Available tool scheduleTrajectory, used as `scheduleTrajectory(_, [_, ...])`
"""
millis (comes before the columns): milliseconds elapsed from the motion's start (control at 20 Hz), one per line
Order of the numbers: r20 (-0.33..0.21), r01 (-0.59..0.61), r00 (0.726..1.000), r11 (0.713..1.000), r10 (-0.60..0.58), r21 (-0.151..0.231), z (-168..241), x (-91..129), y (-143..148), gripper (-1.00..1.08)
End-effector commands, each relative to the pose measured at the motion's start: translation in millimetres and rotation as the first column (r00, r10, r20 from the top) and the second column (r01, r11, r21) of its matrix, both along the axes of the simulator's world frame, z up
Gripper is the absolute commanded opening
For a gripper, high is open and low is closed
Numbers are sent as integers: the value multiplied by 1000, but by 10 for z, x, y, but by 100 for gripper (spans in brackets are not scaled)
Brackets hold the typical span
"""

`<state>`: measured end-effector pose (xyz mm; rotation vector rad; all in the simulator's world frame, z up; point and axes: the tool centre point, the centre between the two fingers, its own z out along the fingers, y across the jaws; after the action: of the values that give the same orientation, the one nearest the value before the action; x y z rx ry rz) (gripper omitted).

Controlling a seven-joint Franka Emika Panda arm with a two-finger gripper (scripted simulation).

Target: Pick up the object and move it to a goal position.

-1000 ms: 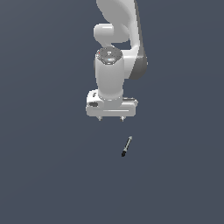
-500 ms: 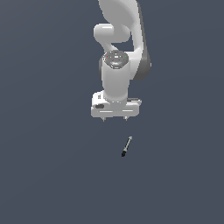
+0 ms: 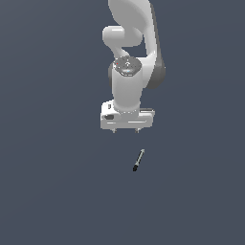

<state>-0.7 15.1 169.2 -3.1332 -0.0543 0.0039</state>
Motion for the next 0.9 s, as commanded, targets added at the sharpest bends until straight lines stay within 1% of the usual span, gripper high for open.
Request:
scheduleTrajectory(0, [-1,14,1000,1000,-14,0,-28,23,18,100])
scheduleTrajectory(300, [-1,82,997,997,-82,2,-154,130,98,100])
scheduleTrajectory(500, [-2,149,989,989,-149,2,-286,230,180,100])
scheduleTrajectory(650, [-2,210,978,978,-210,1,-414,318,259,100])
scheduleTrajectory(850, [-2,298,955,955,-298,0,-609,435,377,100])
